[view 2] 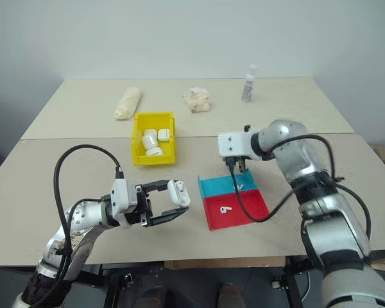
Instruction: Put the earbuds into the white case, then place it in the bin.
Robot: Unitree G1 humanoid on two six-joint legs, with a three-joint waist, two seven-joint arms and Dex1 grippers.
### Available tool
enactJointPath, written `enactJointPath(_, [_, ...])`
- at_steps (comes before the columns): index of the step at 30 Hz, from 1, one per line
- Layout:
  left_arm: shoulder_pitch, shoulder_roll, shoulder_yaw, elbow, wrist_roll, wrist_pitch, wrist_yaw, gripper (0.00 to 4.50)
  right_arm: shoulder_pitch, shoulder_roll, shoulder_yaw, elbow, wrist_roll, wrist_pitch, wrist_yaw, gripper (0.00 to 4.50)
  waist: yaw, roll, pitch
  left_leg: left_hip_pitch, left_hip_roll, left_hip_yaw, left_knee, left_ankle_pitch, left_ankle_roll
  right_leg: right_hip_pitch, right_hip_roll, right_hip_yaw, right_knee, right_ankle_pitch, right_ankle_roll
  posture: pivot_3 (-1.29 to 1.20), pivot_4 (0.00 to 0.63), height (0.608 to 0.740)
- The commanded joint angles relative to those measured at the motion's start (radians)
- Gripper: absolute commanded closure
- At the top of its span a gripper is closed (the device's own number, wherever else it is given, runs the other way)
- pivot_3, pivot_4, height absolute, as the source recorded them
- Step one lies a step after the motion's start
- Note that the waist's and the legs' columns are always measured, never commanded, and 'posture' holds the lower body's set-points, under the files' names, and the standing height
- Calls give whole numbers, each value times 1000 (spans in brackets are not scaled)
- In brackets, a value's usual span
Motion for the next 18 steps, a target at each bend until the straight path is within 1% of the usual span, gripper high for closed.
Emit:
enactJointPath(1, [-52,-21,10,-27,-62,21,-7,1744,100,-15,-221,-435,221,356,-17,3845,11,0,0,0,0,0,0,0,0,0,0,0,0,0,0,0,150,740])
enactJointPath(3, [-78,-39,17,-43,-107,51,-2,1744,139,16,-348,-603,339,561,-81,3845,15,0,0,0,0,-1,1,0,1,1,0,-1,0,0,0,0,150,740])
enactJointPath(5, [-103,-49,21,-58,-142,78,0,1744,152,83,-507,-732,525,756,-144,3845,16,0,0,1,-1,-1,2,0,1,2,-1,-1,-2,0,1,0,150,740])
enactJointPath(6, [-114,-50,22,-59,-150,85,-3,1744,160,114,-577,-777,617,821,-166,3845,16,0,0,1,-1,-1,2,0,1,3,0,-1,-2,1,1,0,150,740])
enactJointPath(8, [-142,-54,16,-55,-157,95,-12,1744,208,180,-716,-857,823,879,-203,3845,16,-1,-1,3,-1,-2,2,-1,1,4,0,-1,-2,0,1,0,150,740])
enactJointPath(10, [-169,-64,13,-50,-168,102,-18,1744,274,245,-808,-909,1033,899,-262,3845,16,0,-1,4,0,-2,1,-1,2,6,0,-1,-2,1,1,0,150,740])
enactJointPath(13, [-206,-79,17,-51,-194,132,-3,1744,395,286,-792,-981,1166,862,-329,3845,13,0,-1,4,-1,-1,1,-1,2,7,0,-1,-2,1,1,0,150,740])
enactJointPath(15, [-218,-83,17,-54,-200,138,-8,1744,463,286,-749,-1016,1198,817,-348,3845,10,0,-2,5,-1,-1,1,-1,2,7,0,-1,-2,1,1,0,150,740])
enactJointPath(18, [-220,-86,14,-59,-202,138,-14,1744,512,263,-687,-1024,1214,763,-376,3845,4,1,-2,6,0,-1,1,-1,2,6,1,0,-3,0,1,0,150,740])
